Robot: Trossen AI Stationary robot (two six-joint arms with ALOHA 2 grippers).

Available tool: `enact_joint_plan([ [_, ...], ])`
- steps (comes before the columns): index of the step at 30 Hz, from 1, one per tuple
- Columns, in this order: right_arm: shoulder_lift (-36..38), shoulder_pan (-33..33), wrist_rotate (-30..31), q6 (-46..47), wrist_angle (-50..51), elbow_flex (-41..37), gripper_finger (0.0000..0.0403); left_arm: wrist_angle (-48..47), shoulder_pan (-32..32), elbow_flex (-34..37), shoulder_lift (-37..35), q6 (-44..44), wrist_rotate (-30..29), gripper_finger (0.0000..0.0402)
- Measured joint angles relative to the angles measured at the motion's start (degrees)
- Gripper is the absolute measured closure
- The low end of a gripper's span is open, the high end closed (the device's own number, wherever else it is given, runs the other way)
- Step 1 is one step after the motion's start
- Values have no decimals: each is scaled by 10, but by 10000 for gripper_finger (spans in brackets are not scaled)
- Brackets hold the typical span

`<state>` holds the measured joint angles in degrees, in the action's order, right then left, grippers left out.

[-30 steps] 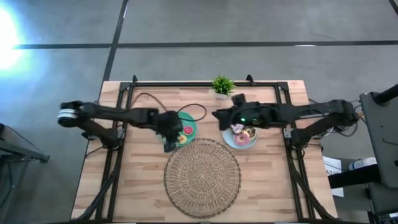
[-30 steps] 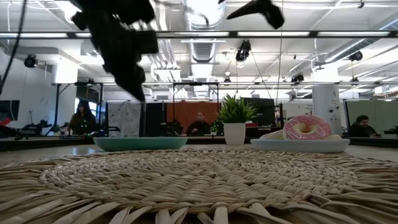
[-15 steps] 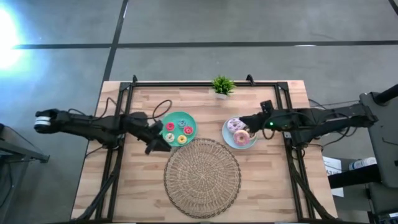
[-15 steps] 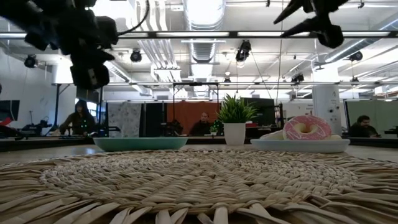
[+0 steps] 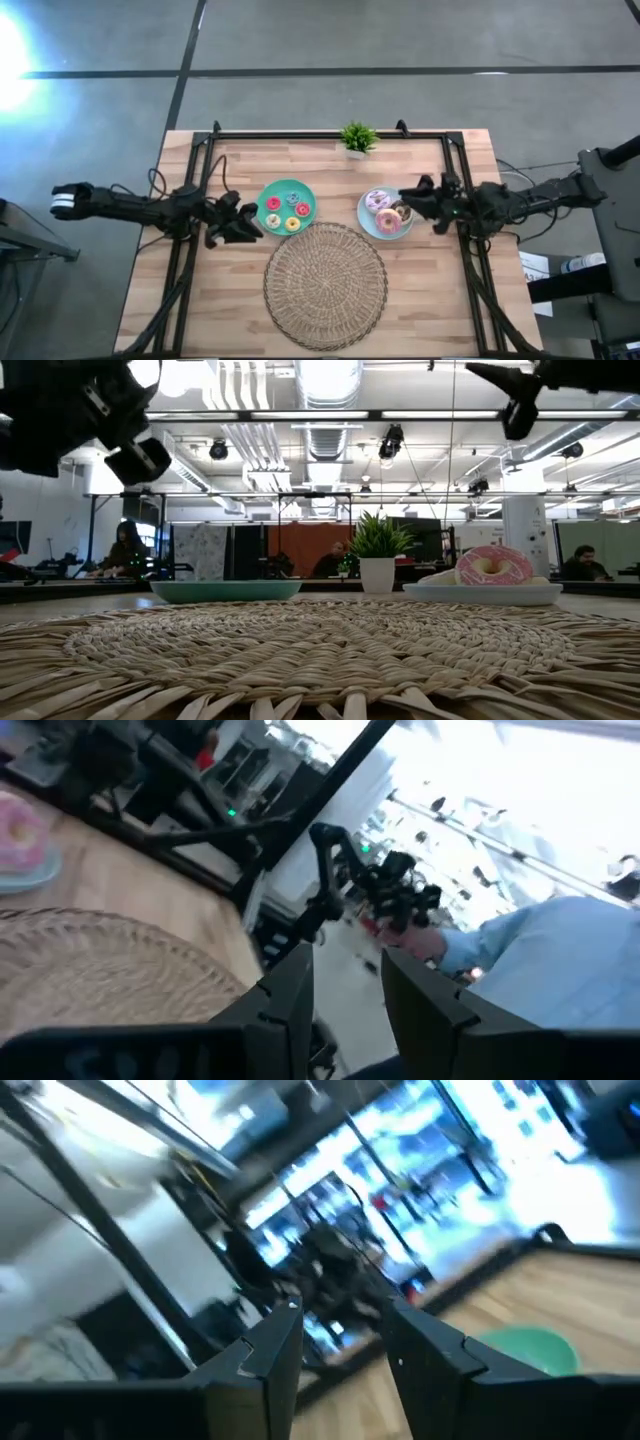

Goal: Pick & Place donuts
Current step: Return to Home Position

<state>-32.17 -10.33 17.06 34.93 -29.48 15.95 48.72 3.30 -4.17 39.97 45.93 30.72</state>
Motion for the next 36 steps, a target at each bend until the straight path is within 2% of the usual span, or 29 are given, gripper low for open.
enact_joint_plan([
  [4, 79, -1, -30, -25, -24, -59, 273, -29, 31, 9, -12, -43, 16, 307],
  [8, 151, 0, -25, -50, -23, -101, 268, -84, 72, 9, -29, -91, 30, 307],
  [12, 201, 0, -19, -52, -22, -141, 267, -123, 96, 9, -37, -79, 43, 307],
  [16, 226, 0, -20, -52, 4, -154, 272, -126, 96, 11, -30, -70, 39, 307],
  [23, 224, 0, -21, -52, 22, -154, 273, -150, 87, 17, -36, -69, 32, 307],
  [28, 224, 0, -20, -52, 24, -154, 268, -223, 70, 22, -135, -69, 30, 307],
  [36, 222, 0, -20, -52, 27, -154, 269, -264, 69, 36, -259, -69, 30, 307],
])
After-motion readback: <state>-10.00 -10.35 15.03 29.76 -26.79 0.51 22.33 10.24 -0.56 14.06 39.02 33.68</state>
